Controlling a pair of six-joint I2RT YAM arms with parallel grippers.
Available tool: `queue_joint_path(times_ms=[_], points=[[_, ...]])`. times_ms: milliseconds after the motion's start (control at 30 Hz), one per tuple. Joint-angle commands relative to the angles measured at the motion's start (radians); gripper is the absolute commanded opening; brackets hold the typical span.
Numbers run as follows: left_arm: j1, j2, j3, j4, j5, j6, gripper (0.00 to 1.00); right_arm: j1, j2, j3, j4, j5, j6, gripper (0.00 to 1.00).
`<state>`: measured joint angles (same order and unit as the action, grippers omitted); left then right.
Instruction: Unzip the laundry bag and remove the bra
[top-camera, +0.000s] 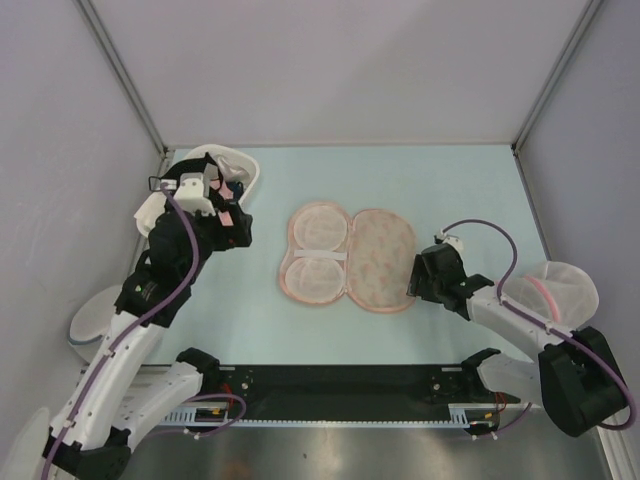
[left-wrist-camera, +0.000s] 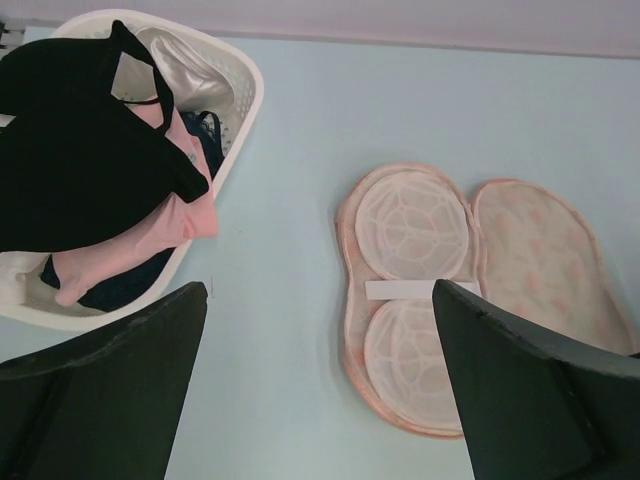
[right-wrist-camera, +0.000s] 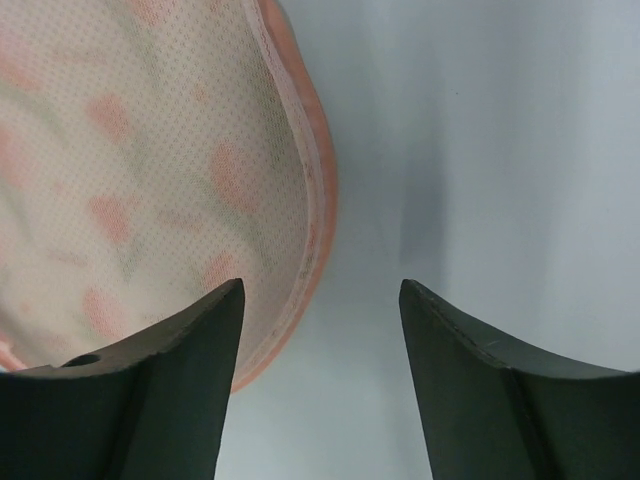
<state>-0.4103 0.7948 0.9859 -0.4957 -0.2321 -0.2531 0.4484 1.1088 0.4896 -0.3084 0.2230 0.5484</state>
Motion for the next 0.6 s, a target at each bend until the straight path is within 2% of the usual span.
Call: queue_joint_path(times_ms=[0, 167, 200, 367, 567], points=[[-0.004, -0.055, -0.052, 0.025, -0.038, 0.061, 1.00, -0.005, 0.055, 0.066, 0.051, -0.008, -0.005, 0.65], [-0.002, -0.066, -0.084, 0.032, -0.047, 0.055, 1.00, -0.005, 0.111, 0.086, 0.051, 0.002, -0.007, 0.56], [-0.002, -0.065, -0.085, 0.032, -0.044, 0.054, 1.00, -0.005, 0.118, 0.092, 0.049, 0.006, -0.008, 0.50], [-0.002, -0.065, -0.101, 0.031, -0.042, 0.061, 1.00, -0.007, 0.178, 0.109, 0.038, 0.026, -0.008, 0.38], [-0.002, -0.074, -0.112, 0.031, -0.039, 0.061, 1.00, -0.014, 0.198, 0.116, 0.025, 0.047, -0.005, 0.19]])
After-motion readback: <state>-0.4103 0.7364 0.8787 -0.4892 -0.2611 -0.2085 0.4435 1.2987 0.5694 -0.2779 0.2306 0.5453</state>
